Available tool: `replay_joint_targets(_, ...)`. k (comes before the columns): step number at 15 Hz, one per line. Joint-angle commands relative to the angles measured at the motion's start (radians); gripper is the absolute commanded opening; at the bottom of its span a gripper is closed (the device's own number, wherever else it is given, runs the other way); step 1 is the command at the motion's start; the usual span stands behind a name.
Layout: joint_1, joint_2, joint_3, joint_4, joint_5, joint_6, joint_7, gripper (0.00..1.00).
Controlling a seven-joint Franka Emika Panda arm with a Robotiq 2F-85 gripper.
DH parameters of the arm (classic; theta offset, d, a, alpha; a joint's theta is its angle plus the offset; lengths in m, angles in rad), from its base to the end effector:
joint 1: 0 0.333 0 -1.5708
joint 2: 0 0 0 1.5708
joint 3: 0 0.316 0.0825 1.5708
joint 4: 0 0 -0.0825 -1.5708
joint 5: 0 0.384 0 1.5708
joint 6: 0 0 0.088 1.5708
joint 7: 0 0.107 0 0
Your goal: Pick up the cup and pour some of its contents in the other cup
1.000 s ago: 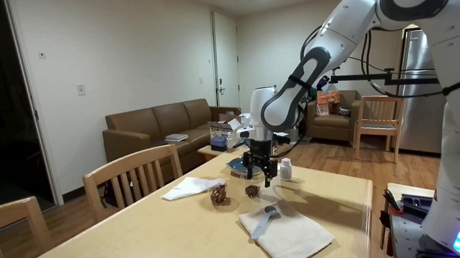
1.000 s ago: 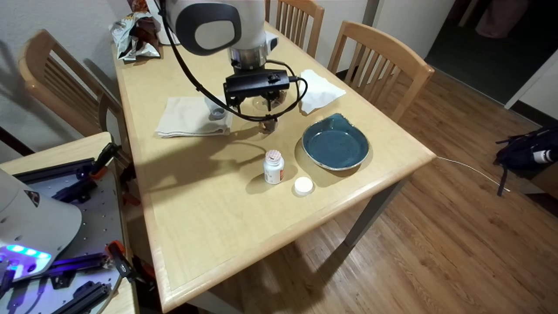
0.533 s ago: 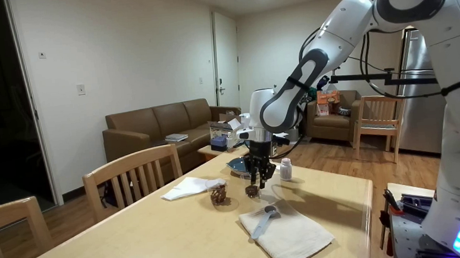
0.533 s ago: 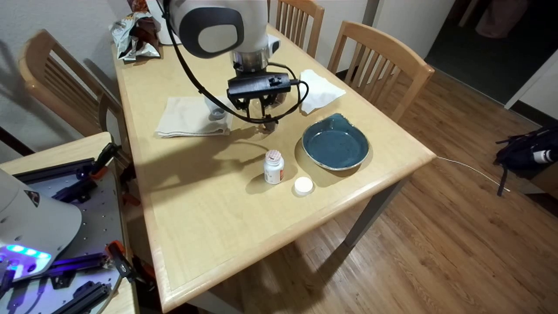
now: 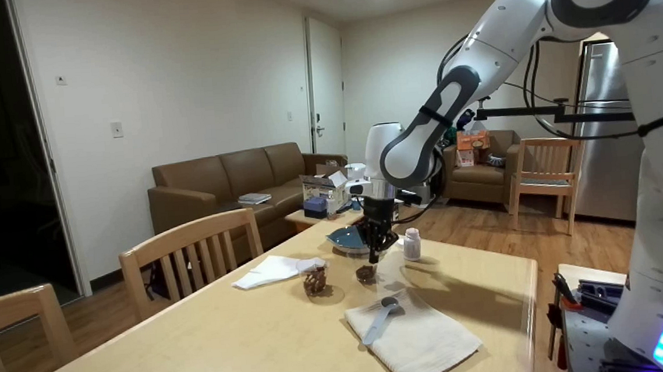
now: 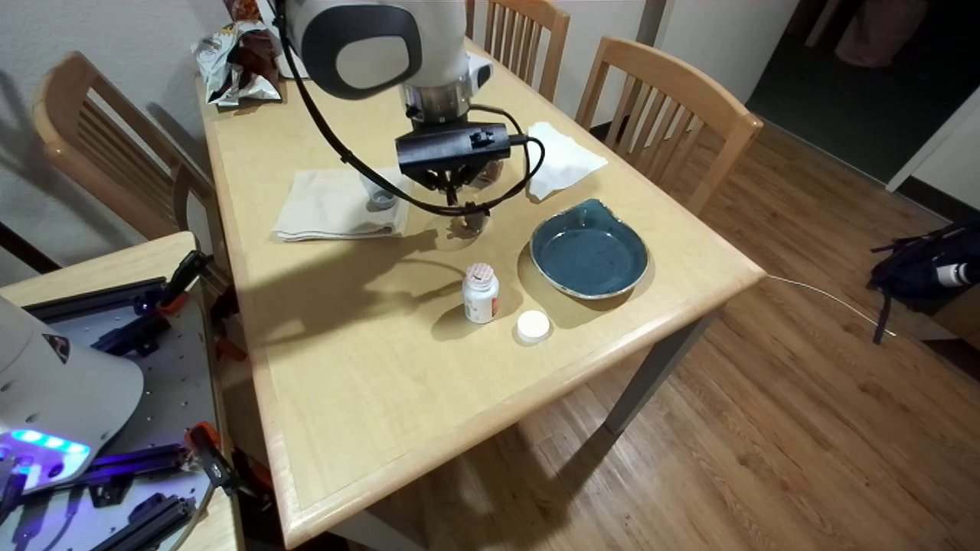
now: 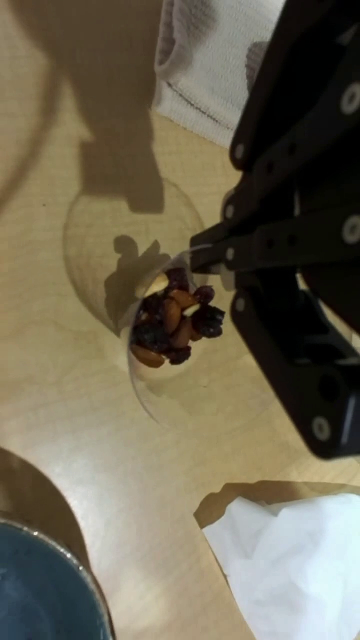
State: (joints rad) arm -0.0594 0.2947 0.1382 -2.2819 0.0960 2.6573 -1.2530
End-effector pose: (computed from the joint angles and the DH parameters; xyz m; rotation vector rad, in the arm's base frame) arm 0.5410 0.0408 0.2330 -2.5289 -1.8075 -0.1818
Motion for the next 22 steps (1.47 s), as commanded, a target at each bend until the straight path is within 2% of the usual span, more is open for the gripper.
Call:
replay_joint_targets(1,-0.029,-0.079,0.015,-0.126,0.035,0.083,-0.010,0.04)
replay_joint_targets(7,-0.069,-0.157,0.063,-0.327,0.205,0.261,-0.026,0.04)
replay_joint_targets(10,-0.064,-0.226,0.068,-0.433,0.258,0.338,0.002,0.04)
replay_joint_targets(13,-0.053,-0.318,0.068,-0.527,0.329,0.367,-0.008,0.04)
replay_joint_targets(15,-0.044,-0.397,0.050,-0.584,0.307,0.351,0.021,0.04)
replay_joint_targets(16,-0.066,-0.347,0.028,-0.507,0.207,0.329,0.070,0.04)
replay_joint_targets(17,-0.088,-0.381,0.032,-0.520,0.139,0.317,0.112,0.04)
replay_joint_targets(18,-0.029,-0.406,-0.046,-0.516,0.054,0.299,0.173,0.05)
replay_joint_targets(20,-0.030,-0.442,-0.078,-0.498,-0.060,0.245,0.250,0.04)
replay_joint_targets(21,-0.022,-0.454,-0.095,-0.492,-0.095,0.218,0.277,0.04)
replay_joint_targets(22,0.000,-0.496,-0.115,-0.534,-0.087,0.202,0.278,0.04)
